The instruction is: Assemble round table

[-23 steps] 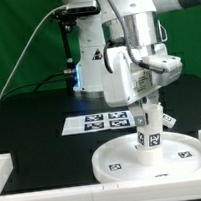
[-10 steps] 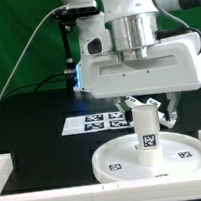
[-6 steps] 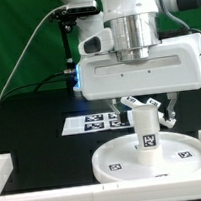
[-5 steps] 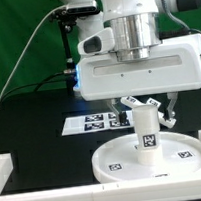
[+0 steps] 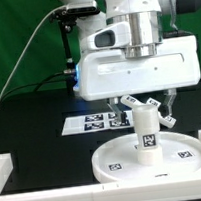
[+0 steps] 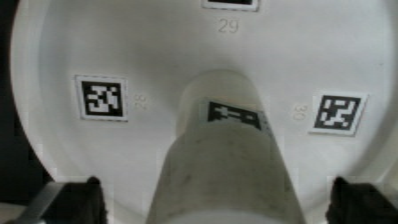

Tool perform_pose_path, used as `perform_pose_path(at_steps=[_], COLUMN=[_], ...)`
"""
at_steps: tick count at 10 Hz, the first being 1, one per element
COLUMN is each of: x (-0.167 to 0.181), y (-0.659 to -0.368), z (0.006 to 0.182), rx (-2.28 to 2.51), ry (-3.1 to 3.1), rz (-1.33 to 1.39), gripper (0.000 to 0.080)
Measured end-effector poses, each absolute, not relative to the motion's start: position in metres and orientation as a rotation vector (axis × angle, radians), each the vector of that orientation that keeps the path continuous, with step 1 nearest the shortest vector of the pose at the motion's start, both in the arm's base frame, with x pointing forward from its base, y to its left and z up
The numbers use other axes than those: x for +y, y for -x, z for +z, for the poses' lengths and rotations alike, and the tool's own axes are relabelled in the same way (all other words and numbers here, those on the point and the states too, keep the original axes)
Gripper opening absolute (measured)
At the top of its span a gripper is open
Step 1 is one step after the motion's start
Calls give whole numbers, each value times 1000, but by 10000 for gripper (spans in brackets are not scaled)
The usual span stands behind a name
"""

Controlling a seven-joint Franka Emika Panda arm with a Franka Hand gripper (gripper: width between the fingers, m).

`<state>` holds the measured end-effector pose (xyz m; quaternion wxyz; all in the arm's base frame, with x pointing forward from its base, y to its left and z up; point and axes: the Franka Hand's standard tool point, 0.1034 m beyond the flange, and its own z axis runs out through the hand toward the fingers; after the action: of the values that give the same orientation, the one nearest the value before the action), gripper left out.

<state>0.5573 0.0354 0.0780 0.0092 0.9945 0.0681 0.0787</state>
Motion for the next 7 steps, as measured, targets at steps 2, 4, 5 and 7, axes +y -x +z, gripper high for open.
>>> perform_pose_path(at_steps=[2,4,5,7], x=[35,35,35,40], y=[-557,-557,-557,-557], z=[78,78,77,76], rx=[64,-205,-365,-761], ry=[-3120,-3127,-3112,-3044], rz=[247,248,270,326], gripper=[406,406,406,406])
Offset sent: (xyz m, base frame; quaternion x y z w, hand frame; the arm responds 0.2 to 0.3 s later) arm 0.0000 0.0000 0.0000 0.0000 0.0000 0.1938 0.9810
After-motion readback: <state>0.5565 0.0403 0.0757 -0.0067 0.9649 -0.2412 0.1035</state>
